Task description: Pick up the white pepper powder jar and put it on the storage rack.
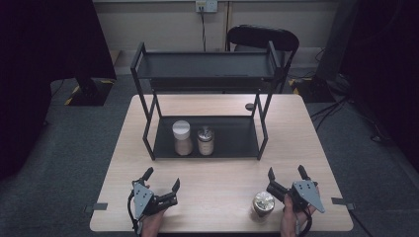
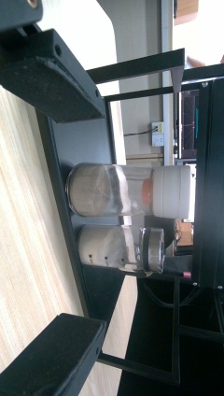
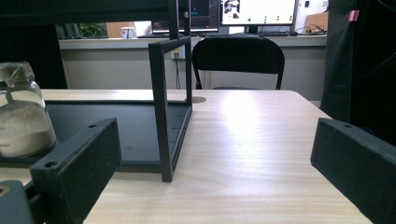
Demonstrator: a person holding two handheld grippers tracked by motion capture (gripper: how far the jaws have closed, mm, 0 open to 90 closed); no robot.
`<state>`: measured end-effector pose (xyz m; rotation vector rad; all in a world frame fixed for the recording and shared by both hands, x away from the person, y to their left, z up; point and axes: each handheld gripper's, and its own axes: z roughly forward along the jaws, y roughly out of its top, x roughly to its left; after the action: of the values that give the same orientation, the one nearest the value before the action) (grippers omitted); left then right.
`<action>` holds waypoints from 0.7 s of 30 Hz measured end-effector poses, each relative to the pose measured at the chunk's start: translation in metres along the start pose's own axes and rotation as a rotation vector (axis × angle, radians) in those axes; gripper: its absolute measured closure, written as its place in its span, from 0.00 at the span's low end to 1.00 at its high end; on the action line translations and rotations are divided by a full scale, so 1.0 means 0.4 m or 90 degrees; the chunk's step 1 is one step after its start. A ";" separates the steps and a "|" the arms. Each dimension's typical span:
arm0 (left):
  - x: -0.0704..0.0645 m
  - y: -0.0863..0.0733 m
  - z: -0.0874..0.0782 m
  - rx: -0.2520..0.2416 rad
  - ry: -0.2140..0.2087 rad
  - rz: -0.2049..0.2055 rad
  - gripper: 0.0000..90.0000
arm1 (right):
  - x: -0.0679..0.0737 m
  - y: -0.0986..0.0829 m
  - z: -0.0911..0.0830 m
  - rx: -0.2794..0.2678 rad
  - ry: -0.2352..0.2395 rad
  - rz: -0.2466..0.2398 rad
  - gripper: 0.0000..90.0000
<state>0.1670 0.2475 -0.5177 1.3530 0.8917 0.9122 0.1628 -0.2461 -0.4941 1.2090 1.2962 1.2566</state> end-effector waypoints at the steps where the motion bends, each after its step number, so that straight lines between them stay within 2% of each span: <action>1: 0.000 0.000 0.000 0.000 0.000 0.000 0.01 | 0.000 -0.003 0.001 0.002 0.000 -0.001 0.01; 10: 0.000 0.000 0.000 0.000 0.000 0.000 0.01 | -0.002 -0.021 0.003 0.007 -0.002 -0.007 0.02; 13: 0.000 0.000 0.000 0.000 -0.001 0.000 0.01 | -0.007 -0.019 0.004 0.008 0.005 -0.008 0.02; 21: 0.000 0.000 0.000 0.000 -0.001 0.000 0.01 | -0.009 -0.039 -0.006 -0.019 0.011 -0.014 0.00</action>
<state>0.1670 0.2477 -0.5177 1.3537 0.8907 0.9109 0.1601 -0.2499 -0.5095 1.1629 1.2960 1.2687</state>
